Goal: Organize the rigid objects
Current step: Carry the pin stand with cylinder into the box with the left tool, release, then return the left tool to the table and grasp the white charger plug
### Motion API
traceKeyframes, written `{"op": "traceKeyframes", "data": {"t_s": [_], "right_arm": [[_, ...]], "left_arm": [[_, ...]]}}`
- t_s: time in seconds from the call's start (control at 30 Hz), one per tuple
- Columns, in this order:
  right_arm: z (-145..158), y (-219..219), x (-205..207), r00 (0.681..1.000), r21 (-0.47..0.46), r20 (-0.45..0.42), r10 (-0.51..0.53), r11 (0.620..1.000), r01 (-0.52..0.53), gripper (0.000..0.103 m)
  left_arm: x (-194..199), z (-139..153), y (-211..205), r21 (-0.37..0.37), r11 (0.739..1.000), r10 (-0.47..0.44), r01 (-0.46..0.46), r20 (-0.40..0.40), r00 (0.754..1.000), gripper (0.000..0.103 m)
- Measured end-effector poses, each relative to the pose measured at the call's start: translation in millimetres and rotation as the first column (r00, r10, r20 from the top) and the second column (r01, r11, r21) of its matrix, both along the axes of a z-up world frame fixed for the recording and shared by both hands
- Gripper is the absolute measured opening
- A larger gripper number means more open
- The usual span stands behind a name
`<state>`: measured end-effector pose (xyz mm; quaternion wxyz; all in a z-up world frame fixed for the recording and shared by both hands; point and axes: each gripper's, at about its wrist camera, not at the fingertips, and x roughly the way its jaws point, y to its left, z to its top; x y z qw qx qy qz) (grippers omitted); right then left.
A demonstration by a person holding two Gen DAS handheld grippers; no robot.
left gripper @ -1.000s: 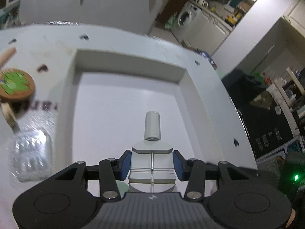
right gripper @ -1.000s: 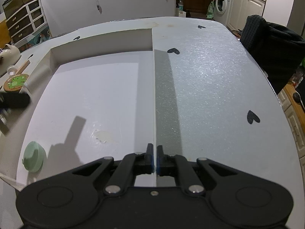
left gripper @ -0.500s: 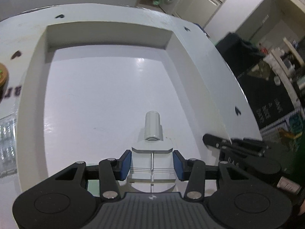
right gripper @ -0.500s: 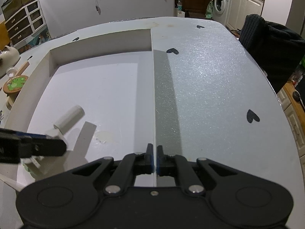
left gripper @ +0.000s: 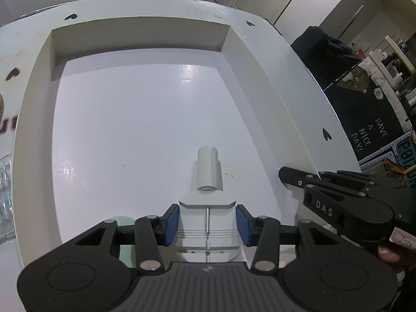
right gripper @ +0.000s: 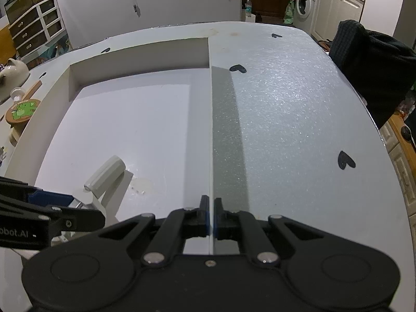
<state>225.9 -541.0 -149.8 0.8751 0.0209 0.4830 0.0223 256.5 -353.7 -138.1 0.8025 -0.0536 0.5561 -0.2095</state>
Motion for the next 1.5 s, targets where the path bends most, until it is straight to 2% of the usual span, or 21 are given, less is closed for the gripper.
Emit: {"op": "traceKeyframes", "data": {"t_s": [0.1, 0.17, 0.43, 0.8, 1.03, 1.23, 1.37, 1.5], "right_arm": [[0.0, 0.1, 0.4, 1.000, -0.002, 0.000, 0.001, 1.000, -0.001, 0.004], [0.0, 0.3, 0.7, 1.000, -0.003, 0.000, 0.001, 1.000, -0.001, 0.004], [0.0, 0.4, 0.9, 1.000, -0.004, 0.000, 0.002, 1.000, -0.002, 0.004], [0.1, 0.6, 0.8, 1.000, -0.004, 0.000, 0.002, 1.000, -0.002, 0.004], [0.1, 0.7, 0.8, 1.000, -0.004, 0.000, 0.001, 1.000, -0.001, 0.005], [0.4, 0.9, 0.6, 1.000, -0.007, 0.001, 0.001, 1.000, -0.001, 0.005], [0.5, 1.0, 0.5, 1.000, -0.007, 0.001, 0.001, 1.000, -0.001, 0.005], [0.5, 0.9, 0.6, 1.000, -0.007, 0.001, 0.002, 1.000, -0.002, 0.005]], "left_arm": [[-1.0, 0.0, -1.8, 0.003, 1.000, -0.010, 0.010, -0.002, 1.000, 0.051], [-0.7, -0.2, -4.8, 0.005, 1.000, -0.016, 0.016, -0.003, 1.000, 0.059], [-3.0, 2.8, -6.8, 0.002, 0.999, -0.034, 0.034, 0.013, 0.999, 0.066], [-11.9, 29.2, 6.4, -0.029, 0.999, -0.018, 0.022, 0.134, 0.991, 0.084], [-15.7, 47.3, 22.3, -0.023, 0.999, 0.042, -0.038, 0.213, 0.976, 0.096], [-13.3, 58.3, 41.8, -0.019, 0.993, 0.117, -0.116, 0.263, 0.958, 0.101], [-11.2, 65.3, 60.4, -0.017, 0.982, 0.184, -0.188, 0.297, 0.937, 0.103], [-8.1, 69.1, 85.0, -0.010, 0.959, 0.270, -0.282, 0.315, 0.910, 0.103]]}}
